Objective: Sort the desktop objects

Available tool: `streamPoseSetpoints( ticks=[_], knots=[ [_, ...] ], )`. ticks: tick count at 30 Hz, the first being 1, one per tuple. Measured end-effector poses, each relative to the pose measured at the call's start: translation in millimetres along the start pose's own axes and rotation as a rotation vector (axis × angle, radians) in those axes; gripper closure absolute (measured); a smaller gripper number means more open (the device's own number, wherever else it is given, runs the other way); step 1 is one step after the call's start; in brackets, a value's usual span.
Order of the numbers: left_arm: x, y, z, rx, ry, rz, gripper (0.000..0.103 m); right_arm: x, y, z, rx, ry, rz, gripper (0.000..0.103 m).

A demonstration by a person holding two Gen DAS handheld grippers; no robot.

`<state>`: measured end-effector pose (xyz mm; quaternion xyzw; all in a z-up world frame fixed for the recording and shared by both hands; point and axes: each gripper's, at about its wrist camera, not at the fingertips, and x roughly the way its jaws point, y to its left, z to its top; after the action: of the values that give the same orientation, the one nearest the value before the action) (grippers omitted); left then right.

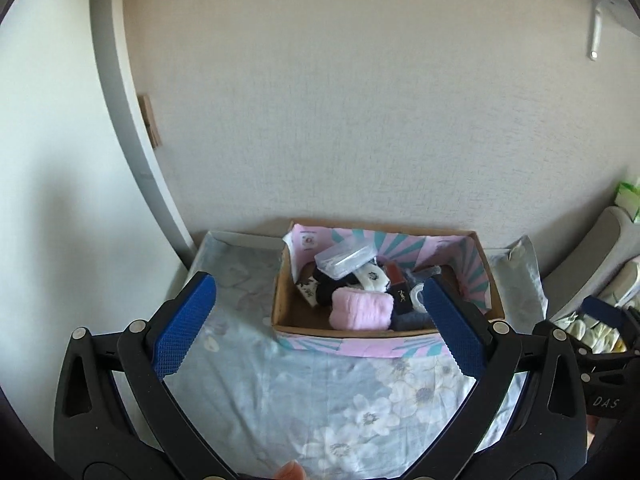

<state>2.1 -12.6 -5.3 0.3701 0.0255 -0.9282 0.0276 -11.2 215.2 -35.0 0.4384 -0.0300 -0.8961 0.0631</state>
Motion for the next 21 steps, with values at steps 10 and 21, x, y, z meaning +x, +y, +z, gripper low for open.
streamPoseSetpoints(
  ticks=[10, 21],
  knots=[
    [-29, 2, -3, 0.017, -0.024, -0.008, 0.000, -26, 5, -16, 0.026, -0.062, -0.078, 0.000],
    [-35, -1, -4, 0.046, -0.041, -0.032, 0.000, -30, 6, -20, 0.042, -0.066, -0.099, 0.000]
  ],
)
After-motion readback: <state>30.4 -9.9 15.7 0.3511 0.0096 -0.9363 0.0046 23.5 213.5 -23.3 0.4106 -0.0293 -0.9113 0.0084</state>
